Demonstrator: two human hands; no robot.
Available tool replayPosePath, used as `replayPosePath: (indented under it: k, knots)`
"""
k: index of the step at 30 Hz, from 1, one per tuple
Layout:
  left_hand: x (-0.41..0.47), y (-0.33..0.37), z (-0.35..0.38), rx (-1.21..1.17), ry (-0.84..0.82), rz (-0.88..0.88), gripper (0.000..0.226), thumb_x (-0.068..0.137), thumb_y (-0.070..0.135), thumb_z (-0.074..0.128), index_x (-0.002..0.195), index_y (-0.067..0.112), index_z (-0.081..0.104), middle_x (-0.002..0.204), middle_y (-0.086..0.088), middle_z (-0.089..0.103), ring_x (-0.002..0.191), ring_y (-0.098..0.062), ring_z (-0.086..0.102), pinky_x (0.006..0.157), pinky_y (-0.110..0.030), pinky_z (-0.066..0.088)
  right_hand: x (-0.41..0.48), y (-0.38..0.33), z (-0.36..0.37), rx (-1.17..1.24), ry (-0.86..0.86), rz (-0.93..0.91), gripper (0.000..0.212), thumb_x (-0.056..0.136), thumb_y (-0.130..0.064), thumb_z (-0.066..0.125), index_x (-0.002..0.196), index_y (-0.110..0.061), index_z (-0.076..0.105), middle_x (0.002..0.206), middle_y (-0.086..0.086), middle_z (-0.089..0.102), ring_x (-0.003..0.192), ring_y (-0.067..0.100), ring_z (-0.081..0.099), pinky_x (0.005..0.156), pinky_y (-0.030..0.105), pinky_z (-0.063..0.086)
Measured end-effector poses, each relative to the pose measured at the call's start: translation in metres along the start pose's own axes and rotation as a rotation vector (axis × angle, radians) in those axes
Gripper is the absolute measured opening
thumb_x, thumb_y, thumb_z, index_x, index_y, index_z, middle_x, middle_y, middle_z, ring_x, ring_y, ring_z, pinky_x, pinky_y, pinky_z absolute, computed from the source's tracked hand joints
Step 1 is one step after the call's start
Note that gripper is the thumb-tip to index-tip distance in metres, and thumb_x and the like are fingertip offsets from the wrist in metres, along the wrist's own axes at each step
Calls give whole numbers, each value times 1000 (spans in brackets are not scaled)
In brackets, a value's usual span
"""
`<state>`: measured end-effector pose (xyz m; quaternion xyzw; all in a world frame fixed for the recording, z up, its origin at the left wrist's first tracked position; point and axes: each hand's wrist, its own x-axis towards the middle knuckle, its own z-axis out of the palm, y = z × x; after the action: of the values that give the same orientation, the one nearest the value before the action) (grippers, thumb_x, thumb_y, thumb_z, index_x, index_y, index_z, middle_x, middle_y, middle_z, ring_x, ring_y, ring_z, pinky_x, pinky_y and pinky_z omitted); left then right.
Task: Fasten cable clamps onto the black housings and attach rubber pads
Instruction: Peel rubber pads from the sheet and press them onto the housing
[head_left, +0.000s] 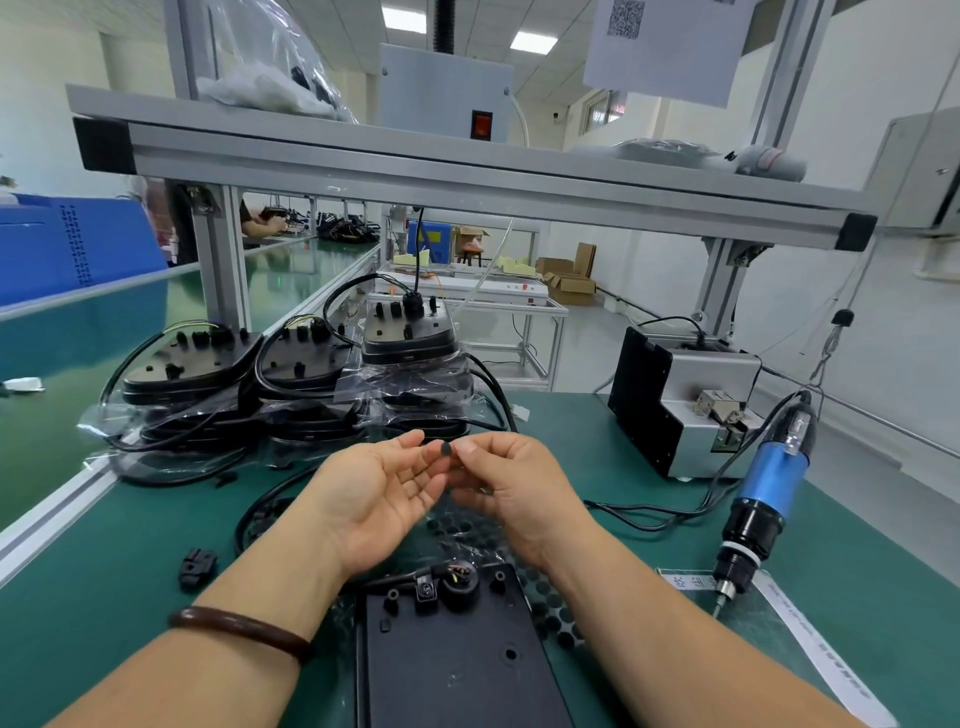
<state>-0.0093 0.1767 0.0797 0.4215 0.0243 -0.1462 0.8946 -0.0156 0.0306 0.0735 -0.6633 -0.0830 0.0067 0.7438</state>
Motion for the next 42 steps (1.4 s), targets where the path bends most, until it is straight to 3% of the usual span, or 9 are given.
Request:
replayPosePath:
  k: [9, 13, 15, 20, 25, 31, 35, 42]
  knots:
    - [0, -1, 2, 95, -22, 52, 26, 90, -7, 43, 109, 7, 53, 77, -9, 72, 77, -20, 67, 69, -29, 50, 0, -2, 1, -126, 31, -67, 21, 93, -7, 59, 74, -11, 66, 71, 2, 68, 69, 10, 63, 69, 25, 54]
    - [-2, 3, 5, 367, 98, 181, 32, 92, -9, 43, 117, 10, 51, 106, -9, 66, 100, -20, 62, 76, -27, 49, -2, -10, -1, -153, 97, -65, 21, 93, -8, 60, 72, -11, 62, 70, 1, 61, 72, 12, 57, 72, 28, 52]
    - [-7, 7, 6, 509, 132, 231, 36, 92, -9, 42, 119, 14, 49, 110, -5, 60, 104, -18, 59, 77, -25, 48, -4, -21, -5, -150, 89, -43, 18, 92, -8, 61, 75, -11, 63, 71, 1, 61, 72, 11, 58, 69, 26, 53]
    - [-30, 13, 14, 785, 73, 268, 33, 93, -6, 47, 115, 17, 52, 105, -1, 61, 97, -12, 59, 73, -22, 46, -18, -46, -8, -131, -34, 72, 18, 90, -3, 63, 74, -9, 63, 67, 1, 61, 68, 11, 59, 59, 20, 53]
    - [-60, 1, 22, 928, -26, 294, 32, 92, -3, 50, 96, 29, 55, 102, 1, 64, 90, -10, 61, 72, -22, 47, -42, -56, -11, -305, -167, 194, 23, 89, 1, 62, 68, -9, 62, 59, 4, 58, 54, 8, 55, 47, 17, 46]
    - [-96, -23, 13, 1147, -6, 419, 35, 88, 5, 56, 95, 39, 50, 90, 9, 69, 83, -15, 66, 82, -37, 56, -88, -45, -23, -371, -204, 271, 21, 88, 3, 61, 69, -7, 58, 48, 0, 53, 42, 6, 51, 40, 17, 35]
    - [-113, -38, 5, 1283, 3, 517, 37, 87, 8, 54, 95, 42, 43, 82, 13, 68, 74, -1, 63, 72, -29, 54, -104, -33, -25, -406, -185, 281, 20, 86, 3, 63, 69, -8, 63, 51, -3, 55, 48, 7, 51, 46, 18, 38]
    - [-120, -56, 1, 1393, 25, 608, 37, 86, 7, 57, 101, 33, 36, 80, 16, 67, 74, 3, 59, 63, -9, 38, -108, -25, -24, -400, -132, 249, 27, 83, 7, 64, 60, -7, 64, 51, -4, 57, 49, 5, 50, 48, 16, 41]
